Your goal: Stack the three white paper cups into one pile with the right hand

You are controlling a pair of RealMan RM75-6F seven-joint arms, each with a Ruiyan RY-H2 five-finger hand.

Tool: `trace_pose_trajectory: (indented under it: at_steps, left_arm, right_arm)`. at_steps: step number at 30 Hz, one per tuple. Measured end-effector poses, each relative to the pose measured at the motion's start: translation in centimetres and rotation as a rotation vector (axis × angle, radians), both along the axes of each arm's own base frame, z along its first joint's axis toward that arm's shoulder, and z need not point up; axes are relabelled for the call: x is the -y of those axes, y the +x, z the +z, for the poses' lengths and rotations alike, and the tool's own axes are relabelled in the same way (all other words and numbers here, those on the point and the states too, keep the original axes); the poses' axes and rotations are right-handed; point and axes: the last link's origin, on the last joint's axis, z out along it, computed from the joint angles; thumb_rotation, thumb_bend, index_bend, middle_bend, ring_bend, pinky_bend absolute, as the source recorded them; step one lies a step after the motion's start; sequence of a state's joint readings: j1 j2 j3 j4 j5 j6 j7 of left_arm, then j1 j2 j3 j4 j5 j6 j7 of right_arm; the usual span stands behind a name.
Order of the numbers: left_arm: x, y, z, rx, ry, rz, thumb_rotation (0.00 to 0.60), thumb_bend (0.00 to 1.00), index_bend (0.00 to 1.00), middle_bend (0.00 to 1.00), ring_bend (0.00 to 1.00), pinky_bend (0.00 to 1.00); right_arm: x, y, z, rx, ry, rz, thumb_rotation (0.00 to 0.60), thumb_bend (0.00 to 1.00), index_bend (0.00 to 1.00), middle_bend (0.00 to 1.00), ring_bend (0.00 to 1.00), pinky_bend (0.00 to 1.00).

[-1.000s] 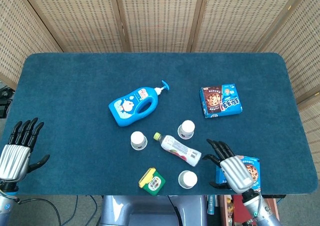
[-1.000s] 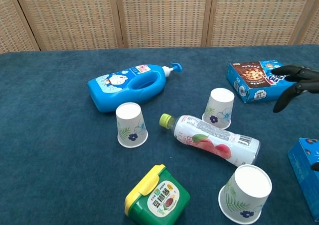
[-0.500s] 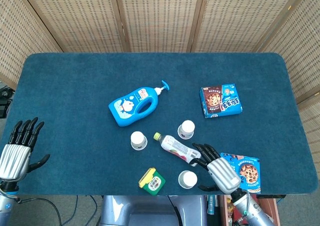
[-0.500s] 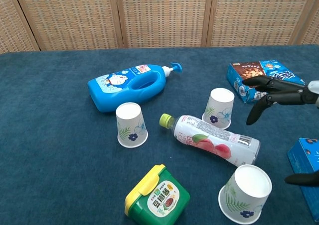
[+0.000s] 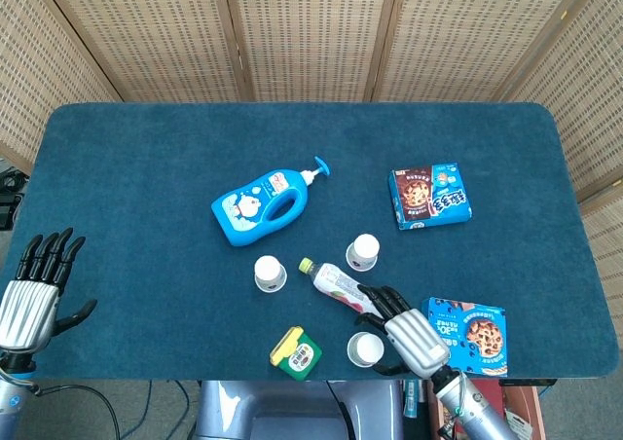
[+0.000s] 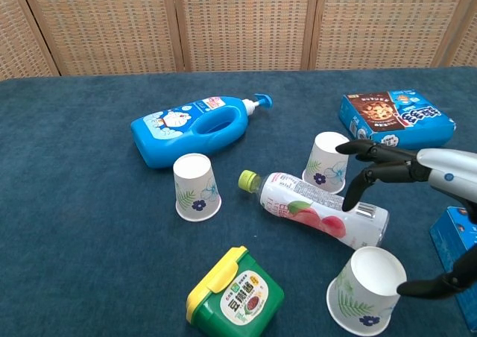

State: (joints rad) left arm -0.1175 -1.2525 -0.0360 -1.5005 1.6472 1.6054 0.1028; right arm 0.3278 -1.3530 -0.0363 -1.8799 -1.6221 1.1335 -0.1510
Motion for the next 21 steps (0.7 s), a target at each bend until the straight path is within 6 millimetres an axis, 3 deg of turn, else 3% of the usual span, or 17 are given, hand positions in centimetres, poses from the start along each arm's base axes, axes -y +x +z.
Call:
trace_pose_trajectory:
  at_steps: [21]
  left_arm:
    - [0.1, 0.1, 0.0, 0.001, 0.001, -0.007, 0.6, 0.21, 0.0, 0.0, 0.0, 0.0]
  right_arm:
    - [-0.1, -1.4, -1.3, -0.033, 0.029, -0.046, 0.6, 0.1, 0.38, 0.0, 0.0, 0.0]
